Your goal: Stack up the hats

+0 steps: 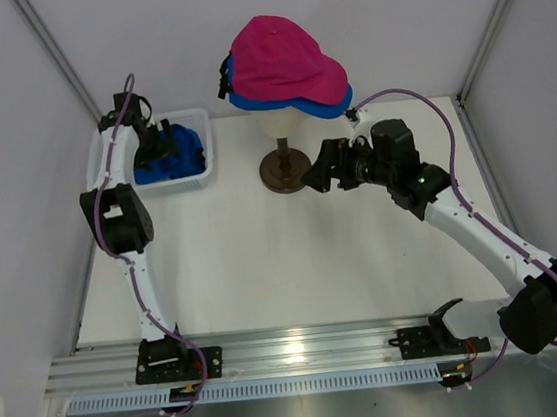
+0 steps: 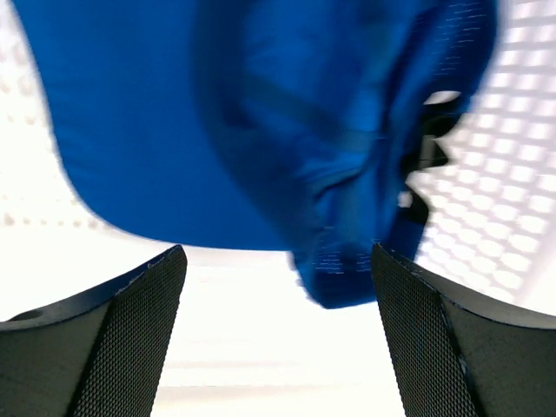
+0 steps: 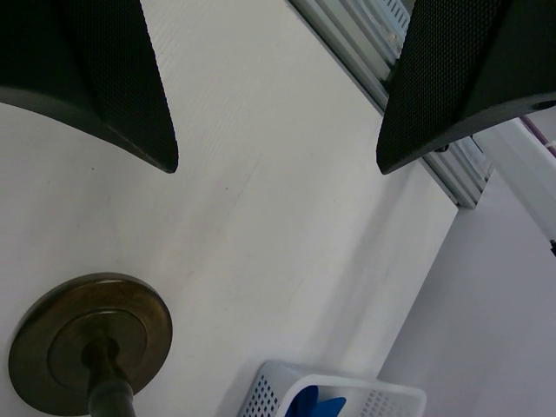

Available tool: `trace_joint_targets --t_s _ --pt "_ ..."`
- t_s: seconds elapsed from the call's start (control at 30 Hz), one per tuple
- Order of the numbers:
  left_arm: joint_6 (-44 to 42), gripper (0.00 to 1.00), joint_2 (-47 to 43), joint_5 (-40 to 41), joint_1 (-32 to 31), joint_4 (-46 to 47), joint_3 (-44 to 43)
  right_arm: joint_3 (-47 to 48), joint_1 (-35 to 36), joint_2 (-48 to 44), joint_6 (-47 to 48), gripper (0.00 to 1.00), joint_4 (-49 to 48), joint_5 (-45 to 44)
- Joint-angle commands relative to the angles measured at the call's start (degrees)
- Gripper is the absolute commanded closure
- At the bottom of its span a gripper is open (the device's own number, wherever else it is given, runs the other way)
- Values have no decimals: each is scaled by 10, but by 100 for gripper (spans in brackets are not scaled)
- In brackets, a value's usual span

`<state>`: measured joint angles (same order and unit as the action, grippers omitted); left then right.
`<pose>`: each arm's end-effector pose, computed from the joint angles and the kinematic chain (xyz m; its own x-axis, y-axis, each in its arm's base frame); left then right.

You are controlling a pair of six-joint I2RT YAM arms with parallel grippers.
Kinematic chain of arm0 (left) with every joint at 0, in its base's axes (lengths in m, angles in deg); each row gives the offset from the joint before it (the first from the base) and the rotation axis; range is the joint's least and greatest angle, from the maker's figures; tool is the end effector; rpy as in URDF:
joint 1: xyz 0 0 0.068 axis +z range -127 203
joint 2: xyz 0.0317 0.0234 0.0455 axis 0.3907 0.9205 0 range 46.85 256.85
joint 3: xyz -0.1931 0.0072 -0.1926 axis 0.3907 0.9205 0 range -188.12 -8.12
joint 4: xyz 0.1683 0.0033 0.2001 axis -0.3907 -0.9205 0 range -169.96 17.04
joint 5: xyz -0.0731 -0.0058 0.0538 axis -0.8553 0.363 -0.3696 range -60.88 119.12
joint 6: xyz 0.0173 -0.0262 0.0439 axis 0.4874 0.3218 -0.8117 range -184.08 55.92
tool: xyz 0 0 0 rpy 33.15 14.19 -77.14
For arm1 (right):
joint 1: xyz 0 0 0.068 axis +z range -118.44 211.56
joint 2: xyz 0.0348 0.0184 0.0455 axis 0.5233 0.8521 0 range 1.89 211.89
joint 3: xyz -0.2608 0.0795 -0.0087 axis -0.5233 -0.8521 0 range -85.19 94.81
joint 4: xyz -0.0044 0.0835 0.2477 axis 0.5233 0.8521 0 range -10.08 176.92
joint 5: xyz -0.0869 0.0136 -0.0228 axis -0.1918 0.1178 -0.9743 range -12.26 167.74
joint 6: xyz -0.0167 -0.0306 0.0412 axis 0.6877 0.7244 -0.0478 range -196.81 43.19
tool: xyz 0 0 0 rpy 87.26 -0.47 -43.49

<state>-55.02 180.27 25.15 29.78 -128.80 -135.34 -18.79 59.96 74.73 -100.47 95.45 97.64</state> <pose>0.4997 0.0569 0.2416 -0.8526 -0.2596 -0.4535 -0.2226 0.9656 -0.1343 0.2510 0.1496 0.3576 -0.5925 0.1086 -0.7982 -0.5319 0.6915 0.4889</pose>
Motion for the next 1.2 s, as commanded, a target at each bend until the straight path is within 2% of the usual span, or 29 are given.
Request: trace_joint_targets --t_s 0.0,0.3,0.43,0.5,0.7,0.87,0.97,1.07,1.17 --pt "25 11 -9 -21 -14 12 -1 -4 3 -24 12 1 -16 -11" --pt "54 13 -10 -86 -38 39 -5 -14 3 -39 18 0 -16 -23" --pt "87 13 -6 -54 -55 61 -28 -14 2 -35 15 0 -19 -16" --pt "118 14 -1 -7 -63 85 -29 -12 3 -36 17 0 -15 -17" --pt "225 21 56 18 -63 98 -88 -13 2 -55 30 0 8 -43" --pt "300 25 79 57 -79 96 -85 -13 0 -55 31 1 6 -50" --pt "327 27 89 95 -86 80 -84 -12 0 -50 30 1 7 -49" --pt "331 29 107 88 -89 71 -117 -11 -1 -45 32 1 6 -49" --pt "341 38 126 94 -92 50 -144 -8 -4 -39 34 1 6 -47"
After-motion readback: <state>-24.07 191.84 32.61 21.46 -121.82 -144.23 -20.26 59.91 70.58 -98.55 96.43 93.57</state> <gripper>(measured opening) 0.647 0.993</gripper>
